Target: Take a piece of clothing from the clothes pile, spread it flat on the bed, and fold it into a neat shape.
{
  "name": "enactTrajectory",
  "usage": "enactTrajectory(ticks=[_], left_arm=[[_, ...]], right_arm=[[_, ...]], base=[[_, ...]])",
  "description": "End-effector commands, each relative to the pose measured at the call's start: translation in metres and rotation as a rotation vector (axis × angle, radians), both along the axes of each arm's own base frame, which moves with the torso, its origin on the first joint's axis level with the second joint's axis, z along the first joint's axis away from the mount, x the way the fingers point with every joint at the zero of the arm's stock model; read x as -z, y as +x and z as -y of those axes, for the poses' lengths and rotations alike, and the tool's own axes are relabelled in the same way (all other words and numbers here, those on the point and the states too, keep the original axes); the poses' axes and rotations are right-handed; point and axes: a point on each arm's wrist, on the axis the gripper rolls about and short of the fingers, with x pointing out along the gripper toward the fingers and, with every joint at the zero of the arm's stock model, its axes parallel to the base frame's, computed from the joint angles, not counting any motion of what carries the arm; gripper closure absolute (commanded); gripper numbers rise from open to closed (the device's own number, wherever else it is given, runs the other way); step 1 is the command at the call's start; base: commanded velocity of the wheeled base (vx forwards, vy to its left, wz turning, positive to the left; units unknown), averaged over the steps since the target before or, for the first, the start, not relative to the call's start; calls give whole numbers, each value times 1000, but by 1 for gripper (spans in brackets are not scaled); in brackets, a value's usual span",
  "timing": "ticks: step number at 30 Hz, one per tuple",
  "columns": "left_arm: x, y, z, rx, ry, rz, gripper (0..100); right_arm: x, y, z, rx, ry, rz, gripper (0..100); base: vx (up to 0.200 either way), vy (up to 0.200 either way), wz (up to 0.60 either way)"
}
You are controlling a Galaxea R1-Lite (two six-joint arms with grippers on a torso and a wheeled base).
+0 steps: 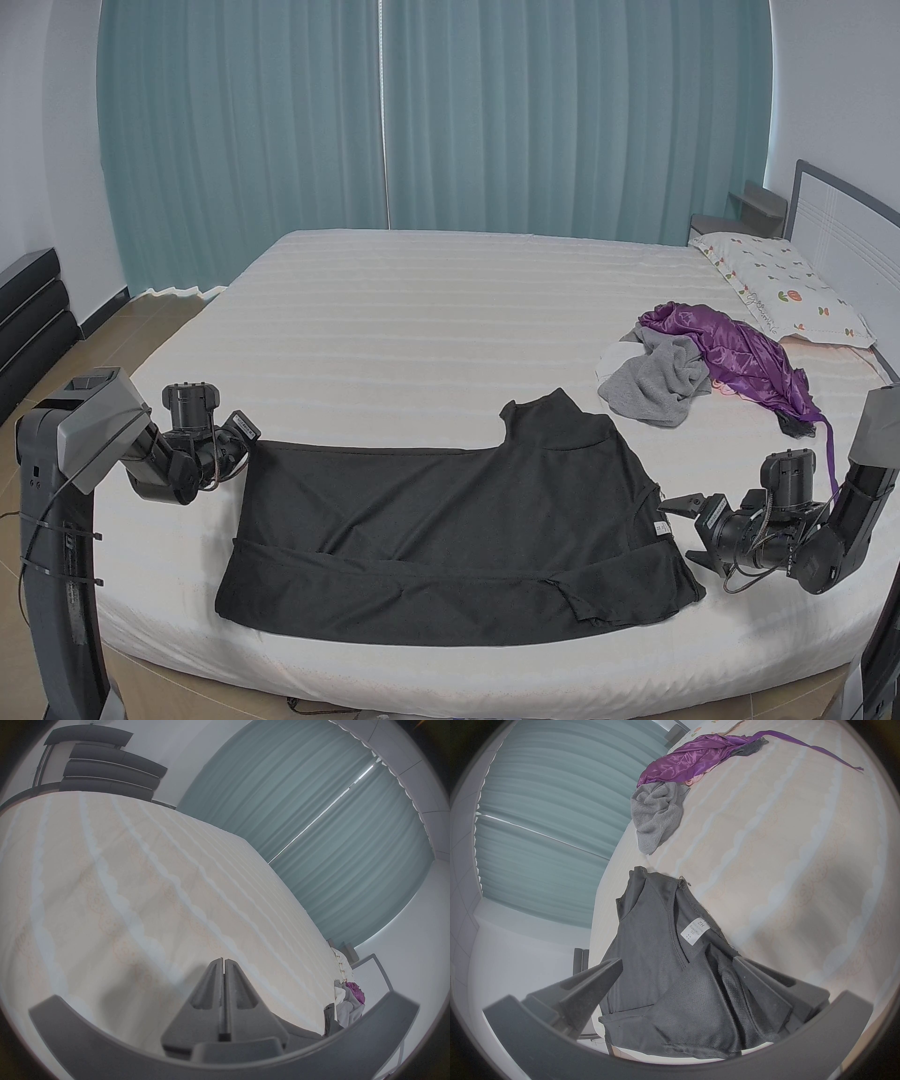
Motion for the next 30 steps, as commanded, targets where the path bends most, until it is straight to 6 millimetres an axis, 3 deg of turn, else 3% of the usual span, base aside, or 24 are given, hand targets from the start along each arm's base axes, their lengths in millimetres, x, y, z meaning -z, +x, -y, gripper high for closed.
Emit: enactTrajectory(ticks=[1, 14, 17, 24, 26, 30], left_arm=[[-4, -1, -3, -8, -1, 7, 100], [-9, -2, -8, -28, -18, 15, 100], [-10, -1, -11, -35, -19, 18, 100], [-8, -3, -12, -38, -20, 10, 100], [-8, -3, -12, -37, -22, 9, 100], [-5, -4, -11, -35, -25, -2, 100]], right_arm=[[-1, 1, 0, -1, 0, 7, 0], [-10, 19, -13, -29, -3, 91, 0], [-12, 33, -19, -22, -28, 123, 0], [-15, 103, -38, -2, -126, 189, 0], [-11, 112, -40, -6, -134, 195, 0], [16, 149, -46, -68, -256, 201, 0]], base=[[0, 0, 0], [0, 0, 0], [0, 0, 0], [0, 0, 0], [0, 0, 0], [0, 0, 0]])
